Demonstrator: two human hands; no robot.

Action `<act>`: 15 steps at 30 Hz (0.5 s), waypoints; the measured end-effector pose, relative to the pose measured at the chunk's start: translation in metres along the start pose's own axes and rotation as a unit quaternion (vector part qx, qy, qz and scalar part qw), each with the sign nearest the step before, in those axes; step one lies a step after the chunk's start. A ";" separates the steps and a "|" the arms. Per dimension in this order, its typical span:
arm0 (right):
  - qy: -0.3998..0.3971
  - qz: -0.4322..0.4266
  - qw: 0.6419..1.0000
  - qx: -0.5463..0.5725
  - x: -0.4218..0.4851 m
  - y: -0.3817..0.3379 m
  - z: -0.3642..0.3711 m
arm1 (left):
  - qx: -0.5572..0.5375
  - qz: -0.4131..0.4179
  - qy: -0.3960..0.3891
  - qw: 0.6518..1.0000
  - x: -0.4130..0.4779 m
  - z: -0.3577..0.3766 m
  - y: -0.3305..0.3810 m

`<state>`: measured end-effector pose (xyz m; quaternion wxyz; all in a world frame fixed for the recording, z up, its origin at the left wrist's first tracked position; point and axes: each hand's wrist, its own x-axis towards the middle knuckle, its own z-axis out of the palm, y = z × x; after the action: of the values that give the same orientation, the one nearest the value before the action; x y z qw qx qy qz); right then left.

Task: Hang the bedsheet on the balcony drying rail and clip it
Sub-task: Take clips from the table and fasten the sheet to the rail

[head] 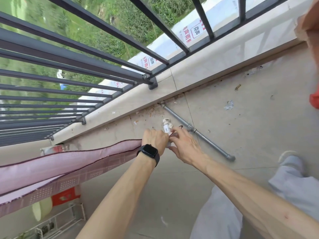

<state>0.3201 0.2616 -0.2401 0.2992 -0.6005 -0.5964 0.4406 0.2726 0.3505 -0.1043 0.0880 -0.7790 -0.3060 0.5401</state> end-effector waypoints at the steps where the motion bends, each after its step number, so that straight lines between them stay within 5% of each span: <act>1: -0.013 0.001 1.000 -0.001 0.000 0.006 0.000 | 0.001 0.000 -0.006 1.000 0.002 0.002 -0.001; 6: -0.138 -0.014 0.990 -0.037 0.009 0.025 0.003 | -0.004 -0.008 -0.013 1.000 0.010 0.016 -0.003; 15: 0.015 0.004 1.000 0.022 -0.001 0.048 -0.009 | -0.072 -0.036 0.015 0.997 0.026 0.024 0.012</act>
<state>0.3502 0.2570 -0.2784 0.3197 -0.6024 -0.5797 0.4458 0.2620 0.3511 -0.1406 0.0554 -0.7796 -0.3710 0.5015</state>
